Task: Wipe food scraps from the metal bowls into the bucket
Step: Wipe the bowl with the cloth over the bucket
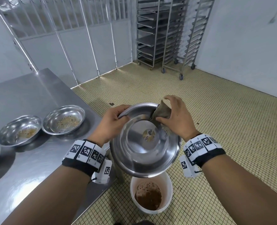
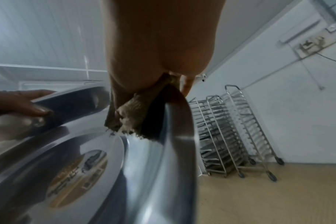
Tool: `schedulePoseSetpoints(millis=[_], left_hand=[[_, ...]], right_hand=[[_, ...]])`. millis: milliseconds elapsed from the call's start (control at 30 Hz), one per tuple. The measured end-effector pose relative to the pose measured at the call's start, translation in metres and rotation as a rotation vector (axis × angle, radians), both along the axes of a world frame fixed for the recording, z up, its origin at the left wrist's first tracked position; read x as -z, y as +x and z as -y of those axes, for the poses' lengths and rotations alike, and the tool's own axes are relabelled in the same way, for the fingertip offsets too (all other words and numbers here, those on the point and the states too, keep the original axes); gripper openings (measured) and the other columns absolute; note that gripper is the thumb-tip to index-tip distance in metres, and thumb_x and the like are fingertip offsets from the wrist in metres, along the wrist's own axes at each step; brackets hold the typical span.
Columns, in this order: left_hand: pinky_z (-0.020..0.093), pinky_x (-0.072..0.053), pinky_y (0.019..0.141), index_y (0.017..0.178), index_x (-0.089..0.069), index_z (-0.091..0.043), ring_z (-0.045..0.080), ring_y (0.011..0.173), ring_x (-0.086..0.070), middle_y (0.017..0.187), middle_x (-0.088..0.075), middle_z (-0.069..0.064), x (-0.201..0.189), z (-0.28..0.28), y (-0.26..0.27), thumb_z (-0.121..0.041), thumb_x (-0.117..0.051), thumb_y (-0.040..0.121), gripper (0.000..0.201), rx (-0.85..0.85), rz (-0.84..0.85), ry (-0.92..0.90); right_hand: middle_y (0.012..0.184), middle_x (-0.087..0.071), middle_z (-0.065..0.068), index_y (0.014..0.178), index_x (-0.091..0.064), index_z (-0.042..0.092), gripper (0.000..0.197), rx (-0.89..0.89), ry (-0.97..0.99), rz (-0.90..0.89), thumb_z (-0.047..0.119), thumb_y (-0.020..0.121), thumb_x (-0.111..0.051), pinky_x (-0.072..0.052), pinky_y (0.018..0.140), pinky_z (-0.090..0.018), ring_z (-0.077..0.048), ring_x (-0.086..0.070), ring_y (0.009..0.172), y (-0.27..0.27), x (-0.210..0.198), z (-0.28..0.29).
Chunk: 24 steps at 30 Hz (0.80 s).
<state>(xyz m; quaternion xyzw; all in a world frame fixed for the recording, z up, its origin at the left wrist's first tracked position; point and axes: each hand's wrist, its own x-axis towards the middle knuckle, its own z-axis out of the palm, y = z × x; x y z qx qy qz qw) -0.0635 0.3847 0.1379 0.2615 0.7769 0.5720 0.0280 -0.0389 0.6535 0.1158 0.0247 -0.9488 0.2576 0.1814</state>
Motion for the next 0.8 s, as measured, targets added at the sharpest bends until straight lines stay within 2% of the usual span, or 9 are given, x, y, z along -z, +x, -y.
schedulePoseSetpoints(millis=[100, 167, 233, 300, 400, 567, 633, 700, 800], left_hand=[[0.023, -0.049, 0.069, 0.115, -0.076, -0.016, 0.012, 0.077, -0.064, 0.087, -0.071, -0.008, 0.000, -0.004, 0.000, -0.004, -0.059, 0.093, 0.030, 0.010, -0.003, 0.002], [0.020, -0.049, 0.071, 0.116, -0.076, -0.015, 0.009, 0.078, -0.066, 0.088, -0.072, -0.011, 0.001, -0.005, -0.001, 0.003, -0.058, 0.095, 0.033, 0.017, -0.003, -0.014], [0.021, -0.050, 0.071, 0.115, -0.076, -0.016, 0.011, 0.078, -0.067, 0.087, -0.072, -0.011, 0.002, -0.004, -0.002, 0.003, -0.059, 0.097, 0.031, 0.017, 0.012, -0.024], [0.028, -0.055, 0.072, 0.116, -0.076, -0.018, 0.018, 0.080, -0.071, 0.088, -0.074, -0.006, 0.002, -0.002, -0.002, -0.002, -0.063, 0.098, 0.028, 0.006, 0.025, -0.026], [0.029, -0.057, 0.075, 0.117, -0.076, -0.020, 0.016, 0.082, -0.071, 0.090, -0.075, -0.004, 0.002, -0.006, -0.003, -0.001, -0.064, 0.096, 0.031, 0.008, -0.016, -0.081], [0.026, -0.054, 0.071, 0.114, -0.076, -0.019, 0.011, 0.080, -0.068, 0.087, -0.074, -0.006, 0.002, -0.017, -0.004, 0.002, -0.060, 0.094, 0.034, 0.044, -0.068, -0.141], [0.020, -0.050, 0.069, 0.112, -0.077, -0.019, 0.007, 0.076, -0.067, 0.083, -0.073, -0.010, 0.002, -0.014, -0.006, 0.001, -0.062, 0.095, 0.031, -0.002, -0.047, -0.095], [0.022, -0.051, 0.068, 0.113, -0.077, -0.021, 0.010, 0.075, -0.068, 0.084, -0.074, -0.008, 0.002, -0.009, -0.007, -0.004, -0.065, 0.097, 0.027, -0.032, -0.019, -0.061], [0.020, -0.049, 0.065, 0.115, -0.077, -0.020, 0.008, 0.069, -0.064, 0.080, -0.070, -0.014, 0.002, -0.009, -0.006, -0.003, -0.065, 0.098, 0.027, -0.033, -0.020, -0.060]], right_hand=[[0.107, -0.065, 0.004, 0.122, -0.054, 0.024, 0.049, -0.065, -0.051, 0.103, 0.037, 0.084, -0.081, -0.044, 0.075, -0.024, -0.015, -0.063, 0.092, -0.002, 0.000, -0.001], [0.092, -0.068, 0.013, 0.109, -0.060, 0.026, 0.032, -0.079, -0.180, 0.136, 0.035, 0.086, -0.080, -0.044, 0.069, -0.015, -0.003, -0.064, 0.083, 0.000, 0.007, -0.004], [0.093, -0.071, 0.014, 0.105, -0.066, 0.025, 0.023, -0.091, -0.340, 0.150, 0.033, 0.088, -0.079, -0.047, 0.073, -0.010, 0.004, -0.065, 0.085, 0.005, 0.019, -0.007], [0.097, -0.073, 0.012, 0.104, -0.070, 0.023, 0.020, -0.096, -0.448, 0.163, 0.032, 0.088, -0.078, -0.053, 0.079, -0.016, 0.002, -0.067, 0.089, 0.009, 0.028, -0.008], [0.096, -0.070, 0.015, 0.103, -0.067, 0.025, 0.018, -0.110, -0.393, 0.161, 0.029, 0.089, -0.078, -0.048, 0.074, -0.010, 0.003, -0.065, 0.087, 0.007, 0.023, -0.008], [0.084, -0.066, 0.014, 0.096, -0.058, 0.031, 0.019, -0.156, -0.125, 0.157, 0.031, 0.090, -0.076, -0.044, 0.067, -0.024, -0.005, -0.063, 0.077, -0.007, -0.002, -0.005], [0.091, -0.070, 0.013, 0.104, -0.064, 0.027, 0.020, -0.117, -0.235, 0.134, 0.035, 0.090, -0.076, -0.048, 0.072, -0.020, -0.004, -0.065, 0.084, -0.004, 0.003, -0.008], [0.097, -0.073, 0.013, 0.108, -0.067, 0.024, 0.025, -0.063, -0.391, 0.130, 0.037, 0.089, -0.077, -0.052, 0.077, -0.018, -0.002, -0.067, 0.090, 0.002, 0.016, -0.009], [0.095, -0.071, 0.015, 0.105, -0.066, 0.025, 0.024, -0.005, -0.404, 0.135, 0.037, 0.088, -0.079, -0.051, 0.072, -0.013, -0.001, -0.066, 0.088, 0.004, 0.022, -0.006]])
